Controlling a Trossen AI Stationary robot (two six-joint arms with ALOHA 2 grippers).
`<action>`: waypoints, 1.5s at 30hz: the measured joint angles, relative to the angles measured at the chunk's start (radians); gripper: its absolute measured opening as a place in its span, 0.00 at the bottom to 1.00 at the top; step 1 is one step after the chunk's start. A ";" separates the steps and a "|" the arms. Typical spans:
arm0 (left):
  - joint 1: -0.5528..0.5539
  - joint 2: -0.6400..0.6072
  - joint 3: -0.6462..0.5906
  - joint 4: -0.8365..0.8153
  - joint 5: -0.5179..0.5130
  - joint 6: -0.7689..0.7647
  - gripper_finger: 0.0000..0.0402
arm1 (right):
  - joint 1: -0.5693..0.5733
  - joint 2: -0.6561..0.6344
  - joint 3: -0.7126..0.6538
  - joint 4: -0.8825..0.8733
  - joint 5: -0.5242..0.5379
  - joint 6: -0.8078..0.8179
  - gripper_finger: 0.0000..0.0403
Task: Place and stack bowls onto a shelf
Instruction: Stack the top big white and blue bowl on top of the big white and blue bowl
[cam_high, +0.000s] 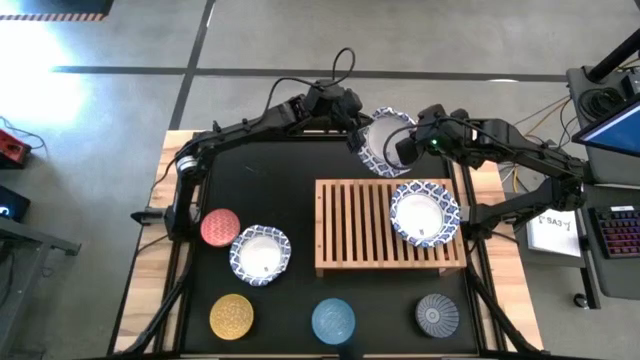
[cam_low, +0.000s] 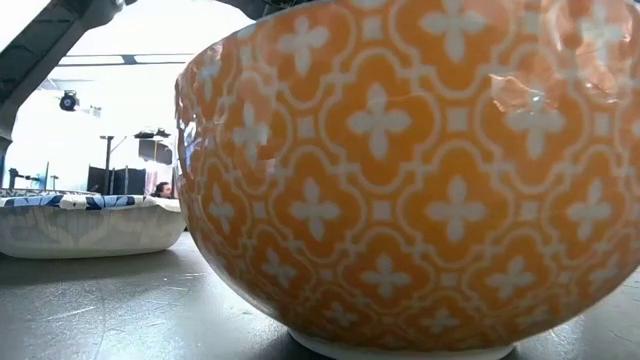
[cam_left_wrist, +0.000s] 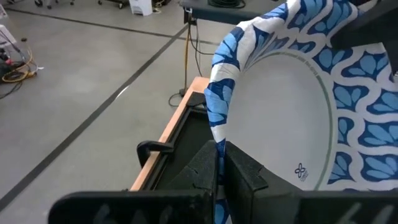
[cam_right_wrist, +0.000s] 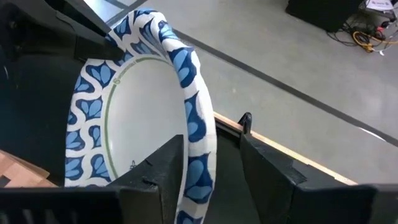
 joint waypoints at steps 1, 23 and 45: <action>-0.001 0.000 0.000 0.000 0.002 0.000 0.00 | 0.000 0.000 0.000 0.000 0.000 0.000 0.34; -0.013 -0.004 0.054 -0.077 0.074 0.019 0.00 | 0.000 0.000 0.000 0.000 -0.007 -0.068 0.02; -0.013 -0.003 0.347 -0.510 0.071 0.129 0.34 | 0.000 -0.021 0.000 0.021 -0.041 -0.004 0.02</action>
